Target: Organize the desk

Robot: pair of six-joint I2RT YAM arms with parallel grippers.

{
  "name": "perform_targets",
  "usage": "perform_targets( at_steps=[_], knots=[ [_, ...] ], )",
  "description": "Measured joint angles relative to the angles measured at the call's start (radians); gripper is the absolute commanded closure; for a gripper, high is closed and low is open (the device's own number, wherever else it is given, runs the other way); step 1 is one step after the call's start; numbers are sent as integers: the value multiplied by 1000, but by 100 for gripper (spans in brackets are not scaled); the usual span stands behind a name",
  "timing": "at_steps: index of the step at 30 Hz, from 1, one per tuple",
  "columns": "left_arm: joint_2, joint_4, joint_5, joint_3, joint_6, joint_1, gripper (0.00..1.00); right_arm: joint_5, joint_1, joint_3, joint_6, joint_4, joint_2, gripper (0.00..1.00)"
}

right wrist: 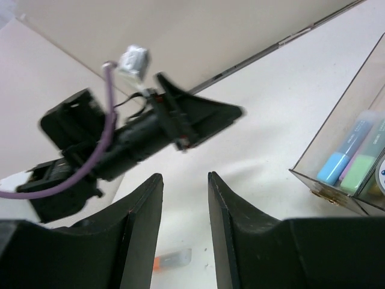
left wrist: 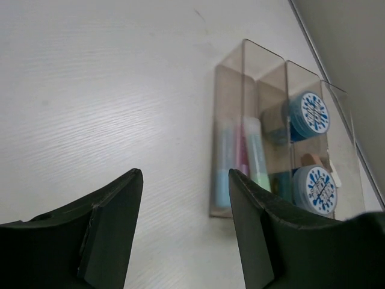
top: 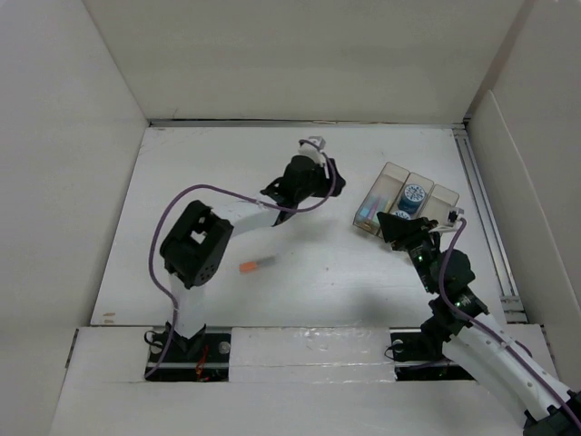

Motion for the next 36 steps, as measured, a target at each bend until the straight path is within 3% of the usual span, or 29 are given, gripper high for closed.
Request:
perform_targets(
  at_steps=[4, 9, 14, 27, 36],
  knots=[
    [-227, 21, -51, -228, 10, 75, 45, -4, 0, 0, 0, 0, 11, 58],
    [-472, -4, -113, -451, 40, 56, 40, -14, 3, 0, 0, 3, 35, 58],
    [-600, -107, -183, -620, 55, 44, 37, -34, 4, 0, 0, 10, 84, 58],
    [-665, -285, -230, -745, 47, 45, 36, -46, 4, 0, 0, 13, 106, 58],
    [-572, -334, -263, -746, 30, -19, 36, -46, 4, 0, 0, 17, 116, 58]
  ],
)
